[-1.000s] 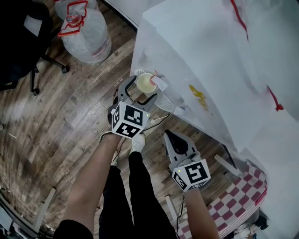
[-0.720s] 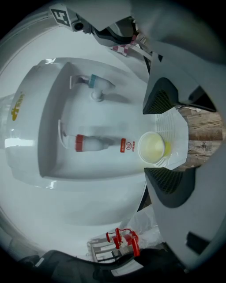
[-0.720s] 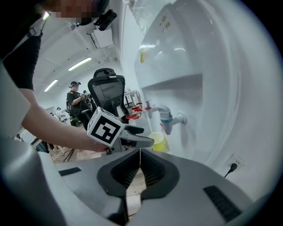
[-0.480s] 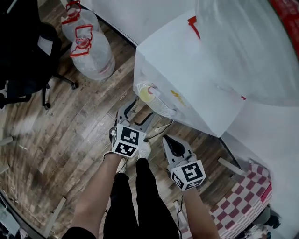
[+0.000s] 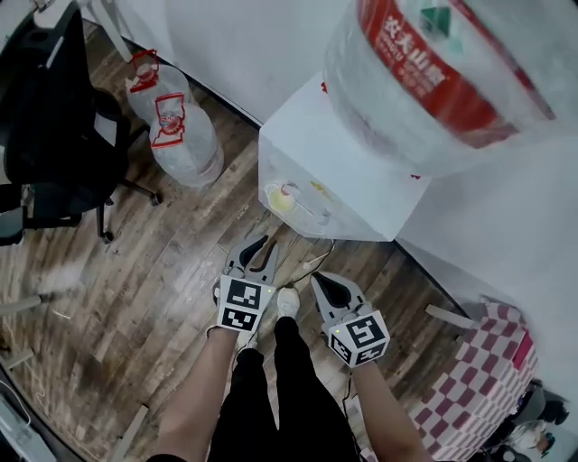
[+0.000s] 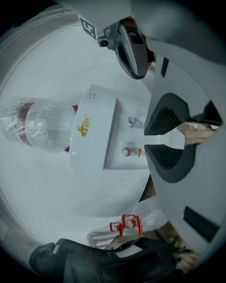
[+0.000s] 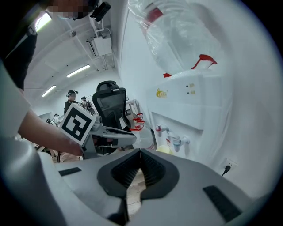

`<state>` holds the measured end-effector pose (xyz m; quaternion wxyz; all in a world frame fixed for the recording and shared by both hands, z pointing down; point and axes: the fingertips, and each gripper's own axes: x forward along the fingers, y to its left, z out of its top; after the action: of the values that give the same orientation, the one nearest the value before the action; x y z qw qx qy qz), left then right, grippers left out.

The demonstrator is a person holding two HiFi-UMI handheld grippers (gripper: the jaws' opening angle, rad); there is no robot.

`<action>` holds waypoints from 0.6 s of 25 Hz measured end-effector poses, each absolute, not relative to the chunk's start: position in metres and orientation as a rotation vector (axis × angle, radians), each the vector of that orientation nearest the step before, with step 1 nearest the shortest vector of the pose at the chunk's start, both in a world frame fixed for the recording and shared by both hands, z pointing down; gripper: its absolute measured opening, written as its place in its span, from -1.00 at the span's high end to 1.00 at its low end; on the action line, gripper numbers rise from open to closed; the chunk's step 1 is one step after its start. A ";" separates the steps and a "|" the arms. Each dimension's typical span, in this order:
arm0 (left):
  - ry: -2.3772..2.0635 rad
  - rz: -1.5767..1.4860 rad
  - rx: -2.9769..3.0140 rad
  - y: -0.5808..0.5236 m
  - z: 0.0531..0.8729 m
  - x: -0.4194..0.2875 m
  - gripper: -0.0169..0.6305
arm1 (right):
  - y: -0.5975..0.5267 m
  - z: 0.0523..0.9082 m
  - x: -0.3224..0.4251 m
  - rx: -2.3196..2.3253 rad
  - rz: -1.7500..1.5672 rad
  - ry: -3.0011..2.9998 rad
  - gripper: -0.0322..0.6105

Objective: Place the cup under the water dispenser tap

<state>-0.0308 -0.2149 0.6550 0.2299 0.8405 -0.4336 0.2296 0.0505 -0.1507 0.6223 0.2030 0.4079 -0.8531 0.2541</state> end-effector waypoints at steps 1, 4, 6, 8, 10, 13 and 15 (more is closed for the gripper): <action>-1.198 0.628 2.315 -0.211 0.646 -0.034 0.72 | -0.147 0.616 0.050 1.149 0.702 -2.381 0.83; -1.203 0.614 2.326 -0.197 0.619 -0.043 0.81 | -0.136 0.594 0.049 1.187 0.684 -2.379 0.83; -1.202 0.609 2.327 -0.184 0.603 -0.051 0.84 | -0.124 0.580 0.047 1.207 0.677 -2.376 0.83; -1.202 0.604 2.336 -0.171 0.585 -0.058 0.88 | -0.113 0.565 0.047 1.231 0.668 -2.374 0.83; -1.197 0.587 2.345 -0.157 0.566 -0.064 0.90 | -0.101 0.549 0.047 1.258 0.665 -2.372 0.83; -1.180 0.539 2.354 -0.132 0.538 -0.073 0.91 | -0.078 0.529 0.041 1.279 0.660 -2.381 0.83; -1.172 0.517 2.377 -0.117 0.520 -0.079 0.91 | -0.063 0.515 0.036 1.290 0.654 -2.394 0.83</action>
<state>-0.0791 -0.1171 0.5196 0.2190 0.8590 -0.4235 0.1867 0.0361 -0.0635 0.5147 0.1714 0.4544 -0.8432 0.2305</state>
